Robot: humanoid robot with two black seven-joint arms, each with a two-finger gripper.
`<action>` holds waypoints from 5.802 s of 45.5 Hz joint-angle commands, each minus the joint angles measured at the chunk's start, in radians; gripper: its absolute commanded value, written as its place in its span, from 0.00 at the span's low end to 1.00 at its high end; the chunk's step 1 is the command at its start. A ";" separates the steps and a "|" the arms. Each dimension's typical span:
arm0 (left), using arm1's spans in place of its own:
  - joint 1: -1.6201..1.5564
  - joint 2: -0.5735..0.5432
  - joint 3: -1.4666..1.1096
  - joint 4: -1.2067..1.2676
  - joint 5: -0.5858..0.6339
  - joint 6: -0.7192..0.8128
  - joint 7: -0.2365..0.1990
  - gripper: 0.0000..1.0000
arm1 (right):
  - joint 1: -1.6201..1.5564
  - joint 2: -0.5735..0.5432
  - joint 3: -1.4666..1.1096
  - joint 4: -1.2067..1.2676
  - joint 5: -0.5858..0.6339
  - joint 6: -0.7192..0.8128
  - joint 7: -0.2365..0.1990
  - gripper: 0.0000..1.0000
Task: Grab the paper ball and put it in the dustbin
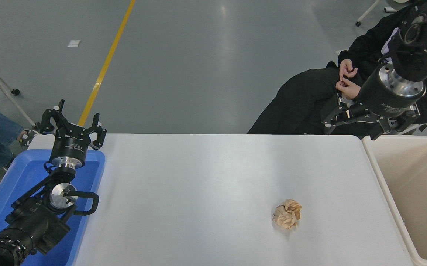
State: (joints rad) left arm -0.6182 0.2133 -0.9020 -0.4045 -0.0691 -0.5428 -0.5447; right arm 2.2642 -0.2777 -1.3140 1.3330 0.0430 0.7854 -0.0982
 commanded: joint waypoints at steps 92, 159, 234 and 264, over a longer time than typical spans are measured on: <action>-0.001 0.000 0.000 -0.001 0.000 0.000 0.002 0.99 | -0.524 0.155 0.162 -0.035 -0.046 -0.445 0.002 1.00; -0.001 0.000 0.000 -0.001 0.000 0.000 0.002 0.99 | -0.950 0.278 0.280 -0.324 -0.187 -0.644 -0.005 0.17; 0.000 0.001 0.000 -0.001 -0.001 0.000 0.002 0.99 | 0.133 -0.161 0.102 0.213 0.017 0.000 0.005 0.00; 0.000 0.000 0.000 0.001 -0.001 0.000 0.002 0.99 | 0.143 -0.169 -0.008 0.181 0.045 0.000 -0.003 0.00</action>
State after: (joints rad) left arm -0.6182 0.2134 -0.9020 -0.4042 -0.0705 -0.5430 -0.5430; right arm 2.3966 -0.4446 -1.2549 1.5251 0.0922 0.7828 -0.0984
